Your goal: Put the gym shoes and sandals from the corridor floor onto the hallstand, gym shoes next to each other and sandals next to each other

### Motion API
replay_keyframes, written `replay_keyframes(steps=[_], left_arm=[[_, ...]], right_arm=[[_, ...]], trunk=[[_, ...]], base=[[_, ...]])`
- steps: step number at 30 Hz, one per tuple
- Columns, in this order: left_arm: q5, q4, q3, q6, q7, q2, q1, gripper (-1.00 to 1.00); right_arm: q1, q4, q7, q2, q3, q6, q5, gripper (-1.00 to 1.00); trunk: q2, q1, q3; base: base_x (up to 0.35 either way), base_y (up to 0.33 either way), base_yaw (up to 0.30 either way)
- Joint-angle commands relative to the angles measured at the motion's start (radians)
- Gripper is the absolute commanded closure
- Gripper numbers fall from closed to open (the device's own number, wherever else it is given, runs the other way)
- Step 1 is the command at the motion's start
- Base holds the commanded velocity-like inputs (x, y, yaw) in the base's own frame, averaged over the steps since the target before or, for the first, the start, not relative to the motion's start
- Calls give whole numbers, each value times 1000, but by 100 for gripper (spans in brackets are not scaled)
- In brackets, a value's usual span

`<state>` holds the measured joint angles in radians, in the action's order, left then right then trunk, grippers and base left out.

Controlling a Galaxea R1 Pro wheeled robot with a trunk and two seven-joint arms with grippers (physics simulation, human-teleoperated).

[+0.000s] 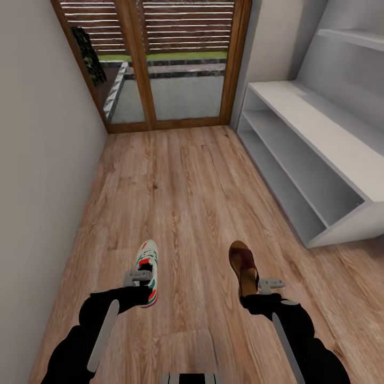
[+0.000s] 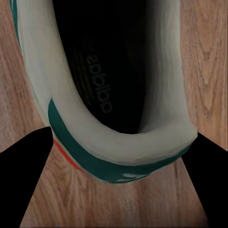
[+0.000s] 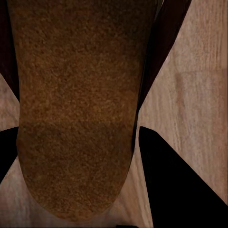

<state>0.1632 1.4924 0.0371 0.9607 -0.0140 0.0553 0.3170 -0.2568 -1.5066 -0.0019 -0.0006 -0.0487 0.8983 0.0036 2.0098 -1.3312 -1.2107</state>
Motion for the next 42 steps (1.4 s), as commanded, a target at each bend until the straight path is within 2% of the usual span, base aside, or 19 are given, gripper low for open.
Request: replay_keyframes(steps=[1, 26, 42], left_arm=[[4, 0, 0, 4, -1, 1, 1, 100], [3, 1, 0, 4, -1, 1, 1, 100], [3, 1, 0, 4, -1, 1, 1, 100]], right_arm=[[0, -1, -3, 0, 0, 5, -2, 100], [0, -1, -3, 1, 0, 5, -2, 100], [0, -1, -3, 0, 0, 5, -2, 100]], trunk=[[0, 0, 1], [0, 0, 40], [0, 0, 64]], base=[[321, 166, 0], [311, 202, 0], [333, 67, 0]])
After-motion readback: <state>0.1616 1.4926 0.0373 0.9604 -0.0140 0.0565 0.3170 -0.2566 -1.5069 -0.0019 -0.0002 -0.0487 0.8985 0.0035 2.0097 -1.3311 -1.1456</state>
